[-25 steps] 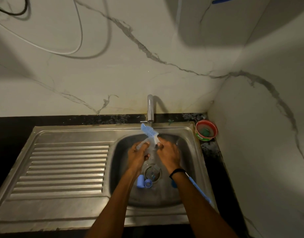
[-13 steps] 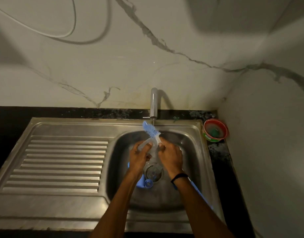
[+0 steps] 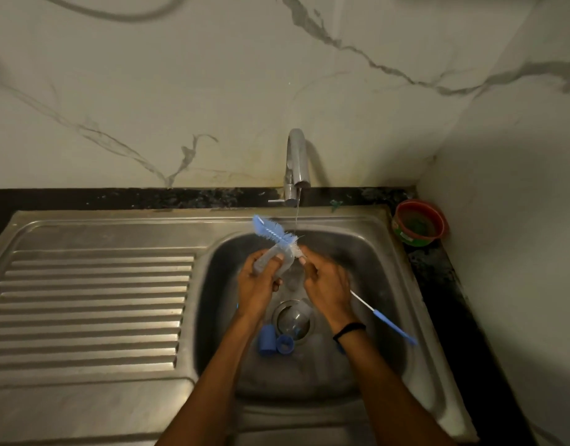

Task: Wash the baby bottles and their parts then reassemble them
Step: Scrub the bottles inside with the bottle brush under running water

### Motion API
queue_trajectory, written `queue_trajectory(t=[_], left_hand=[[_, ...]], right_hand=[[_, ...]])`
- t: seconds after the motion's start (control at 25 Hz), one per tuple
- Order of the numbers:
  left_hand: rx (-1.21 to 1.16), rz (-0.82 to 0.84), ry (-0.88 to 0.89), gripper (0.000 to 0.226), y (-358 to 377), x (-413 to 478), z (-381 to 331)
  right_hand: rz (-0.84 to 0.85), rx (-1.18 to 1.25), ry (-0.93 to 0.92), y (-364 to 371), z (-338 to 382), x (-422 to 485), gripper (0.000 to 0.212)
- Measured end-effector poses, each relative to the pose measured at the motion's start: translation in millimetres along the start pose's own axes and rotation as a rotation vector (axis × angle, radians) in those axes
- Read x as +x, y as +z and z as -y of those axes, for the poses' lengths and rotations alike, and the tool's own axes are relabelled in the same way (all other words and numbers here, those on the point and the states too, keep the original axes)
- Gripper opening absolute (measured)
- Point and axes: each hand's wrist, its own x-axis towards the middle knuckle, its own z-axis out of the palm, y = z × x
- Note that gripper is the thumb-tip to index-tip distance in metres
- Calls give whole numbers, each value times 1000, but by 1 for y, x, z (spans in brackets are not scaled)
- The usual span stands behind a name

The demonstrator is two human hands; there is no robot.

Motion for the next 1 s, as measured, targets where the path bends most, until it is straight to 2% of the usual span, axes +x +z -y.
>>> queue_trajectory(t=[0.16, 0.36, 0.6, 0.8, 1.0], left_hand=[[-88, 14, 43, 20, -9, 11, 24], [-147, 10, 113, 32, -9, 16, 46], [-220, 156, 243, 40, 0, 39, 35], [-239, 196, 207, 42, 5, 46, 35], [-235, 189, 160, 44, 6, 40, 32]], right_hand=[[-9, 27, -120, 17, -11, 1, 32], [-68, -60, -252, 34, -22, -1, 39], [-256, -127, -235, 41, -26, 7, 46], [-263, -231, -292, 30, -27, 8, 35], [-255, -266, -236, 12, -24, -1, 28]])
